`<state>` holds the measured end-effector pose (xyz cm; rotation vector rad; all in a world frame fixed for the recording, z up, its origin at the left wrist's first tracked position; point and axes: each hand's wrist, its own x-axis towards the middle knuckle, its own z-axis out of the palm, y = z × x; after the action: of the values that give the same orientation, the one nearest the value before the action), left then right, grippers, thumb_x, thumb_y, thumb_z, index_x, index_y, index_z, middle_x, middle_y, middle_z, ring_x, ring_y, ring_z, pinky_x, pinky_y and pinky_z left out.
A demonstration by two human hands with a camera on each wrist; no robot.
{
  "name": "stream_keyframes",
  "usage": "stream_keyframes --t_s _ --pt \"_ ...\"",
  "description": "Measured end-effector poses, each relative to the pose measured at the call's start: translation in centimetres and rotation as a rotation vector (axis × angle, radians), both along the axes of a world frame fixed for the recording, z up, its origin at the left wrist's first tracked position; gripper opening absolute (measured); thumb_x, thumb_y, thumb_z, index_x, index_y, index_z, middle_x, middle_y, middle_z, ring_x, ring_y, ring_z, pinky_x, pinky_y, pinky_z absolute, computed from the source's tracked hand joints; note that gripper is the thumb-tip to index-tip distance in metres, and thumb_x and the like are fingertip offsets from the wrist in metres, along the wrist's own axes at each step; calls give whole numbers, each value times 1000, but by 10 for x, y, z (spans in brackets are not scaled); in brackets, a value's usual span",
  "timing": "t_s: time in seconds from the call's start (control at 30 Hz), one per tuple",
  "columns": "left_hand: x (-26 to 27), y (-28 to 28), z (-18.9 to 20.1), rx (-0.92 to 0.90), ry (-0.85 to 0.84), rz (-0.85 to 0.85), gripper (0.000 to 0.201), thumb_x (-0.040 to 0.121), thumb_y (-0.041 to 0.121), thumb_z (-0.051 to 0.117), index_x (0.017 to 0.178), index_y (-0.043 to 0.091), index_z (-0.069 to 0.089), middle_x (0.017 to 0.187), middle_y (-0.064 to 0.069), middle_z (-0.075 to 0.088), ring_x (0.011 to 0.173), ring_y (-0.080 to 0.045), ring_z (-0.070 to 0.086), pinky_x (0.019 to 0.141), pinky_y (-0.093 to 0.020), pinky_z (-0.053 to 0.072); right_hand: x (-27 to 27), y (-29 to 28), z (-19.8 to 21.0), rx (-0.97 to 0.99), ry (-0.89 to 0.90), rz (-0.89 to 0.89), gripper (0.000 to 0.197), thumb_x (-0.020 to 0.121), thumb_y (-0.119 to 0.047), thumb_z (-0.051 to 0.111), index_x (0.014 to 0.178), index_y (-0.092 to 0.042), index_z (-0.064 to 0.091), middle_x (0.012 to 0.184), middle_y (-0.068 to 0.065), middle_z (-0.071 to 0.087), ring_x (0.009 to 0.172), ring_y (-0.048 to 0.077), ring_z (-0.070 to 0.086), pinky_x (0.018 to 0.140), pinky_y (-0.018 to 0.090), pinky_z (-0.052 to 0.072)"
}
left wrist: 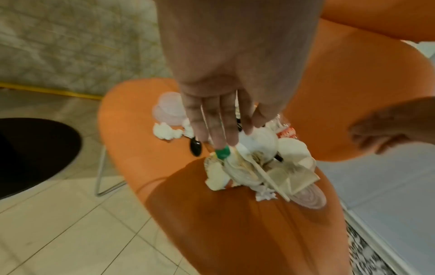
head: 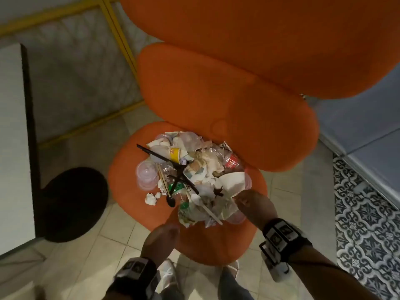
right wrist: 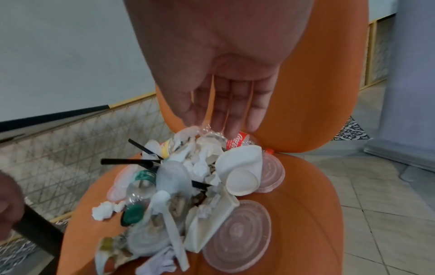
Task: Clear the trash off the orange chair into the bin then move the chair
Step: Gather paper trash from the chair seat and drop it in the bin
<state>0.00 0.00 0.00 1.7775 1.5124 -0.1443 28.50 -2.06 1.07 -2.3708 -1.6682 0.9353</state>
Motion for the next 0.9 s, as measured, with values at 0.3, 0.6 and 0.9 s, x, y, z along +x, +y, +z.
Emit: stream_keyframes --t_s 0.3,0.6,0.9 --pt "93 24 -20 453 -159 -109 17 86 36 54 102 29 55 99 6 56 88 -13 57 71 -21 46 24 63 -60 -92 -6 -226 96 74 -59 66 147 -21 16 144 13 34 126 31 45 97 43 47" --pt "151 162 -36 -20 240 -89 103 69 57 71 146 15 17 142 -18 35 131 -38 36 102 -50 38 14 74 -108 -99 130 -365 86 75 -31 75 142 -18 23 137 11 46 119 28 51 92 41 49" --pt "163 175 -64 47 372 -187 71 92 12 45 149 11 3 135 -23 49 121 -39 51 93 -47 44 24 60 -76 220 300 -392 35 88 -19 63 121 -15 51 105 -8 55 83 3 56 63 8 44"
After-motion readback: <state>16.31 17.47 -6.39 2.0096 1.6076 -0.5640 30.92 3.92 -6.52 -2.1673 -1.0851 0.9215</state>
